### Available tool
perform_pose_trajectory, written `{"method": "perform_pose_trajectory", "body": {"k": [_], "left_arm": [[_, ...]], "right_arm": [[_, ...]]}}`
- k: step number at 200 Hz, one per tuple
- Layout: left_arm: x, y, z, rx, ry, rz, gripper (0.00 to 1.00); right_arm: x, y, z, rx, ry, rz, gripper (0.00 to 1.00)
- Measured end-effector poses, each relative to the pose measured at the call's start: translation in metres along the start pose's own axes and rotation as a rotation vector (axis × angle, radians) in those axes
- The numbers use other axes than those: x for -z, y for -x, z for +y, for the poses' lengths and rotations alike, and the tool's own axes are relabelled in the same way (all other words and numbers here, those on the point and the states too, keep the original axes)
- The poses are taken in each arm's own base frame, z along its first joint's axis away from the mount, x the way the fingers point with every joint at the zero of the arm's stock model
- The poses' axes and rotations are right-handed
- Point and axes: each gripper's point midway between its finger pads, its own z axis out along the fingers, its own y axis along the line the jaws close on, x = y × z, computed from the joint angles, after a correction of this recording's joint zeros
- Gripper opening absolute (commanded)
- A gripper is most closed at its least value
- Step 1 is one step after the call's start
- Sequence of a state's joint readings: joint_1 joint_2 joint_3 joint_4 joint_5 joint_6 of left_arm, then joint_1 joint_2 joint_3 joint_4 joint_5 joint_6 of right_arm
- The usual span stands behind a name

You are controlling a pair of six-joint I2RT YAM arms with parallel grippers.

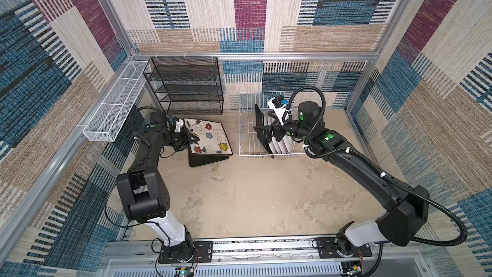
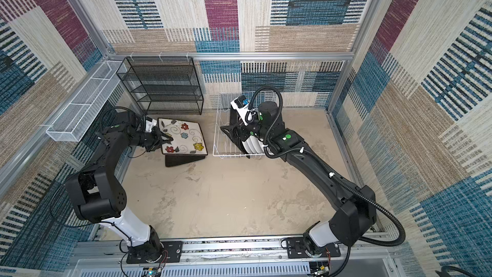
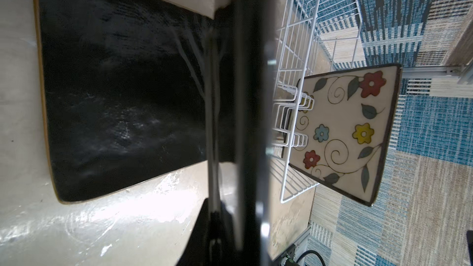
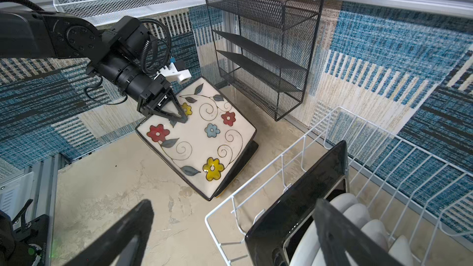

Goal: Unload the plates from the dish rack
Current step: Place the plate on the plate.

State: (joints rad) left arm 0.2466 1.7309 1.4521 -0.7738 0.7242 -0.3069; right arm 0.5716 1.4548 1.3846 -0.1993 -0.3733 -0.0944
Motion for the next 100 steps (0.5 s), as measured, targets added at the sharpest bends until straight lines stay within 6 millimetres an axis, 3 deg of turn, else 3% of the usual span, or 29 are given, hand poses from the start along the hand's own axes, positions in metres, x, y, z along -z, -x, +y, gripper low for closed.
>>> {"method": "perform_pose_trajectory", "body": {"k": [100], "left_arm": [[-0.03, 0.006, 0.05, 0.018, 0.017, 0.051, 0.0]], "right_arm": [[0.002, -0.002, 0.0, 0.0, -0.006, 0.001, 1.0]]}}
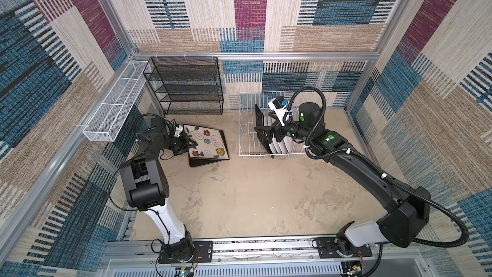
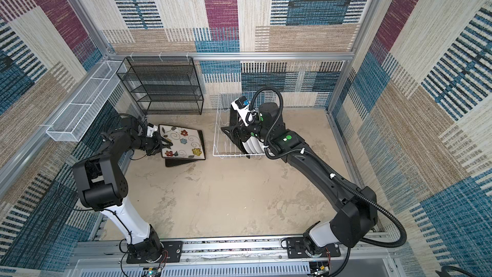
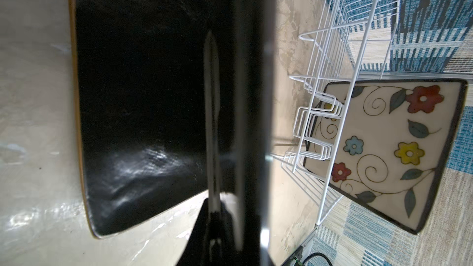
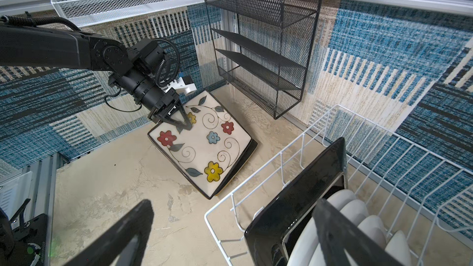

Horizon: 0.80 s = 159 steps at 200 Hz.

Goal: Unload the plates from the dish rack
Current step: Place the plate on the plate.

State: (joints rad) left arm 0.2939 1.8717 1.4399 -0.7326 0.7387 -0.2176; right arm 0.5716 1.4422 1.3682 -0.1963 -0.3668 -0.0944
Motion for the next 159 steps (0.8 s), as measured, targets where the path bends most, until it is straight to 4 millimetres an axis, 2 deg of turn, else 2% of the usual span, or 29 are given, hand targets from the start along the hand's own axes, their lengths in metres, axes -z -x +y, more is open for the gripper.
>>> {"method": "perform_pose_trajectory", "body": {"k": [57, 130, 159], "left_arm": [[-0.005, 0.009, 0.004, -0.051, -0.026, 0.01, 0.0], [-0.016, 0.01, 0.015, -0.017, -0.089, 0.043, 0.0], [-0.018, 0.011, 0.018, -0.013, -0.109, 0.049, 0.09]], "right_arm": [[0.0, 0.001, 0.0, 0.003, 0.0, -0.007, 1.0], [0.0, 0.001, 0.0, 0.003, 0.001, -0.008, 1.0], [0.0, 0.001, 0.0, 0.003, 0.001, -0.008, 1.0]]}}
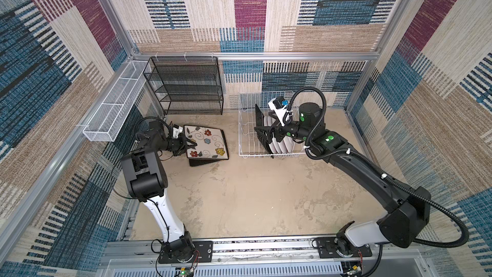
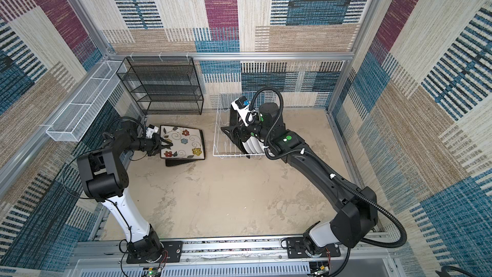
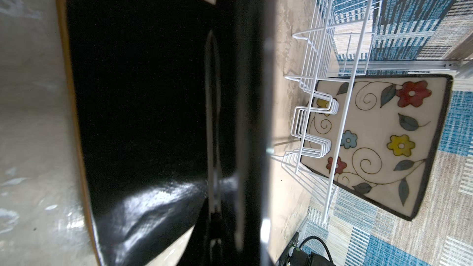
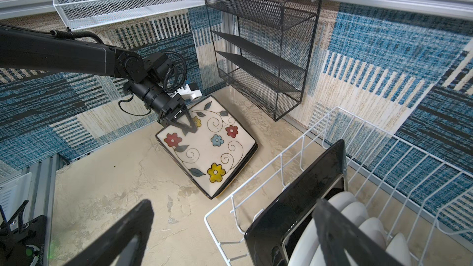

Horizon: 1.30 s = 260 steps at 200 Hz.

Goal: Unload the plates from the dish rack
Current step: Place the plate on the plate.

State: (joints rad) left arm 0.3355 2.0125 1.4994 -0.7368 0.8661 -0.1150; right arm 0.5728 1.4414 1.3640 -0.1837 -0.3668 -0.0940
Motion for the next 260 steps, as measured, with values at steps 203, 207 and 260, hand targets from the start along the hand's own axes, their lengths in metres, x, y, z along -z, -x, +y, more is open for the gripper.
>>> {"method": "perform_pose_trajectory", "body": {"k": [203, 207, 260], "left_arm": [[-0.009, 0.001, 0.053, 0.072, 0.089, 0.031, 0.39], [-0.009, 0.001, 0.054, 0.073, 0.093, 0.032, 0.39], [-0.005, 0.004, 0.061, 0.076, 0.143, 0.023, 0.39]], "right_arm": [[0.001, -0.002, 0.001, -0.016, 0.0, 0.003, 1.0], [0.001, -0.002, 0.001, -0.016, 0.0, 0.003, 1.0], [0.001, -0.005, 0.001, -0.019, 0.0, 0.009, 1.0]]}}
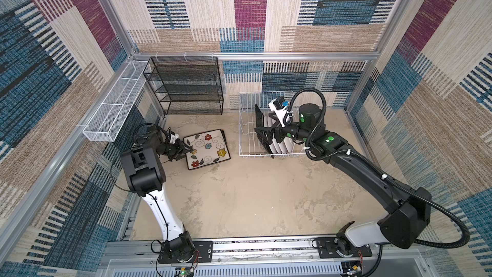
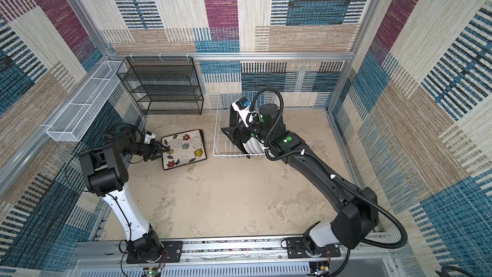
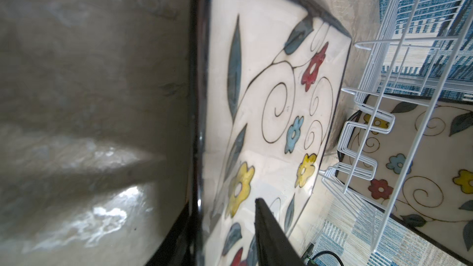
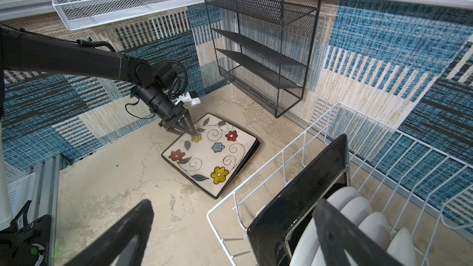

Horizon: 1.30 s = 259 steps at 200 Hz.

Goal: Unload the plates from the dish rack
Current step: Place the plate on the plate.

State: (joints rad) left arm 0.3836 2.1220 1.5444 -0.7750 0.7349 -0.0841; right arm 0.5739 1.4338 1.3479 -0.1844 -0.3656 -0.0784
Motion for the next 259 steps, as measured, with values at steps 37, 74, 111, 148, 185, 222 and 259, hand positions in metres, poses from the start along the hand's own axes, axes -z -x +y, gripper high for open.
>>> {"method": "perform_pose_trajectory", "body": {"k": [37, 74, 111, 148, 185, 222, 259], "left_arm": [[0.0, 0.003, 0.003, 0.005, 0.013, -0.003, 0.39], [0.003, 0.01, 0.004, 0.006, 0.024, -0.018, 0.38], [0.002, 0.016, 0.004, 0.015, 0.023, -0.027, 0.38], [0.004, 0.019, 0.003, 0.024, 0.022, -0.035, 0.37], [0.011, 0.02, -0.003, 0.018, 0.026, -0.052, 0.42], [0.024, 0.018, -0.018, -0.001, 0.021, -0.084, 0.51], [0.029, 0.012, -0.024, -0.009, 0.032, -0.089, 0.53]], "right_arm": [[0.0, -0.001, 0.0, -0.001, 0.0, 0.003, 1.0], [-0.001, -0.003, 0.0, -0.002, 0.0, 0.006, 1.0], [-0.001, -0.003, 0.0, -0.003, 0.0, 0.007, 1.0], [-0.001, -0.004, -0.001, -0.003, -0.003, 0.008, 1.0], [-0.001, -0.004, -0.001, -0.003, -0.002, 0.008, 1.0], [-0.001, -0.005, -0.001, -0.003, -0.002, 0.01, 1.0], [-0.001, -0.006, -0.001, -0.005, -0.002, 0.012, 1.0]]}}
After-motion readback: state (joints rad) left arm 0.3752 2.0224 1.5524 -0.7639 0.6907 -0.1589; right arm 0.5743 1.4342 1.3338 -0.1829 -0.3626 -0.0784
